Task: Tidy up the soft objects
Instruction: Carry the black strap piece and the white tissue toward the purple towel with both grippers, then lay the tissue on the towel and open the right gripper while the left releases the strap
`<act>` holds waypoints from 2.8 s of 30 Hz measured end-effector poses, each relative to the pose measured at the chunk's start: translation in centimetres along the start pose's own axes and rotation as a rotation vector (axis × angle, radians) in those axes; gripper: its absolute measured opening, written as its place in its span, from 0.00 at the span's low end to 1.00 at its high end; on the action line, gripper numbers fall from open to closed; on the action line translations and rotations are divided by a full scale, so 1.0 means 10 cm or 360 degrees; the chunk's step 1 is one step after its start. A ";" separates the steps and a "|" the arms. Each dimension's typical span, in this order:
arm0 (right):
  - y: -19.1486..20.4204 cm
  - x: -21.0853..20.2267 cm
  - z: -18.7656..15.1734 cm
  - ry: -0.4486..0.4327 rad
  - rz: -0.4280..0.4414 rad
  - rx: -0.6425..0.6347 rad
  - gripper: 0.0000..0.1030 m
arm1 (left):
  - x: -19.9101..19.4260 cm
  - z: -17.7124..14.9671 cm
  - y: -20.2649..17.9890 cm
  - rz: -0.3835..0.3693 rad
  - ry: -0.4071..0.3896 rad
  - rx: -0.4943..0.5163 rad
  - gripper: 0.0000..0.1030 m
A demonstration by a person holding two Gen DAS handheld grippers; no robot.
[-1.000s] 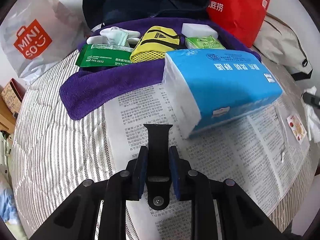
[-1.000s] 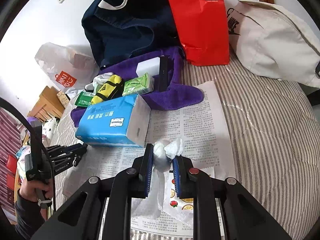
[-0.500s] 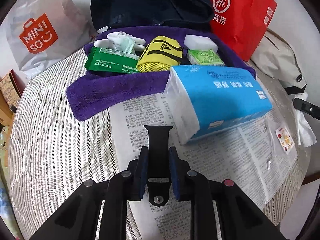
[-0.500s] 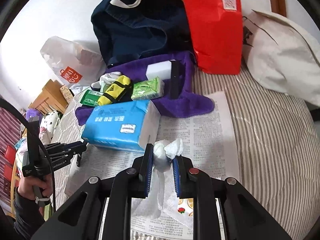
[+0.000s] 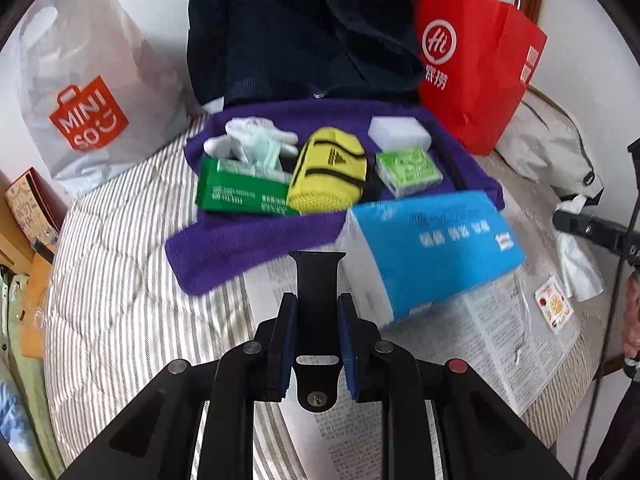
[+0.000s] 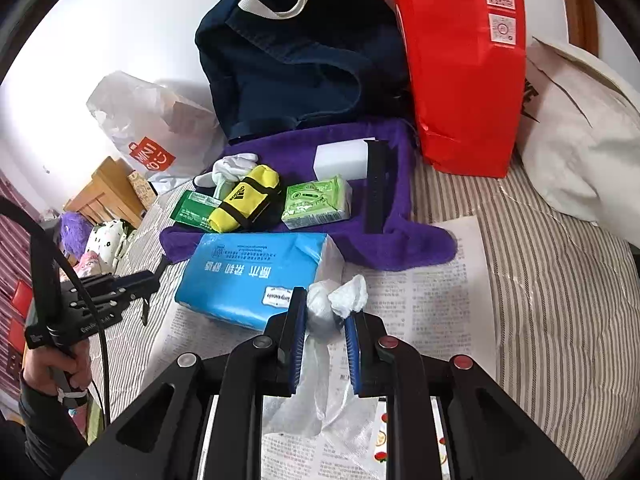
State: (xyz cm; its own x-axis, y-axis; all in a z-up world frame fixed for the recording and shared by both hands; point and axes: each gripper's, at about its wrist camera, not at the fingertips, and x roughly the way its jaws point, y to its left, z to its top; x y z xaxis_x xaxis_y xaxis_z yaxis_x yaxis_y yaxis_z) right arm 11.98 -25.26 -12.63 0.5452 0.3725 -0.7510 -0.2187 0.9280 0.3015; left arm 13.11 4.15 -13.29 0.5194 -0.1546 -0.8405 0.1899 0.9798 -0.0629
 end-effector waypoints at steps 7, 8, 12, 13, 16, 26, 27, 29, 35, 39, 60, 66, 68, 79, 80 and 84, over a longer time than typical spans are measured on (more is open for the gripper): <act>0.02 0.08 0.10 0.0012 -0.0019 -0.0022 0.18 | -0.09 0.20 0.06 -0.0030 -0.0063 -0.0034 0.19; 0.03 0.09 0.13 0.0012 -0.0022 -0.0028 0.18 | -0.10 0.23 0.07 -0.0033 -0.0074 -0.0037 0.19; 0.05 0.12 0.23 0.0008 -0.0030 -0.0042 0.18 | -0.13 0.31 0.08 -0.0041 -0.0102 -0.0047 0.19; 0.05 0.13 0.25 0.0006 -0.0032 -0.0046 0.18 | -0.13 0.34 0.08 -0.0048 -0.0100 -0.0046 0.19; 0.07 0.15 0.32 0.0000 -0.0038 -0.0056 0.18 | -0.13 0.41 0.10 -0.0047 -0.0108 -0.0045 0.19; 0.10 0.30 0.54 0.0003 -0.0040 -0.0075 0.18 | -0.08 0.59 0.20 -0.0073 -0.0130 -0.0059 0.19; 0.10 0.32 0.56 0.0006 -0.0040 -0.0076 0.18 | -0.07 0.60 0.20 -0.0074 -0.0130 -0.0060 0.19; 0.10 0.37 0.59 0.0010 -0.0041 -0.0073 0.18 | -0.04 0.63 0.23 -0.0079 -0.0128 -0.0061 0.19; 0.08 0.50 0.77 0.0013 -0.0050 -0.0078 0.18 | 0.04 0.73 0.30 -0.0082 -0.0133 -0.0088 0.19; 0.04 0.63 0.93 0.0013 -0.0062 -0.0083 0.18 | 0.09 0.81 0.33 -0.0076 -0.0133 -0.0088 0.19; -0.11 1.52 1.16 0.0186 -0.0154 -0.0199 0.20 | 0.48 1.12 0.55 -0.0089 -0.0098 -0.0131 0.19; -0.11 1.57 1.16 0.0255 -0.0103 -0.0193 0.45 | 0.54 1.14 0.58 -0.0091 -0.0082 -0.0139 0.19; -0.10 1.54 1.17 0.0251 -0.0100 -0.0199 0.52 | 0.56 1.15 0.58 -0.0097 -0.0079 -0.0137 0.19; -0.12 1.28 1.16 0.0247 -0.0103 -0.0163 0.60 | 0.66 1.22 0.49 -0.0126 -0.0065 -0.0125 0.19; -0.13 1.24 1.15 0.0239 -0.0099 -0.0155 0.60 | 0.67 1.23 0.47 -0.0130 -0.0062 -0.0118 0.19; -0.13 1.07 1.09 0.0193 -0.0095 -0.0125 0.60 | 0.75 1.30 0.42 -0.0140 -0.0045 -0.0107 0.19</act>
State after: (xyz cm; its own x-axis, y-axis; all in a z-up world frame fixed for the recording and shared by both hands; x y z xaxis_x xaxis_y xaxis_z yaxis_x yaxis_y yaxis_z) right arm 26.94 -22.49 -14.60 0.4585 0.3092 -0.8332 -0.2541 0.9440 0.2106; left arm 28.59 5.43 -12.90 0.5265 -0.2431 -0.8147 0.1801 0.9684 -0.1726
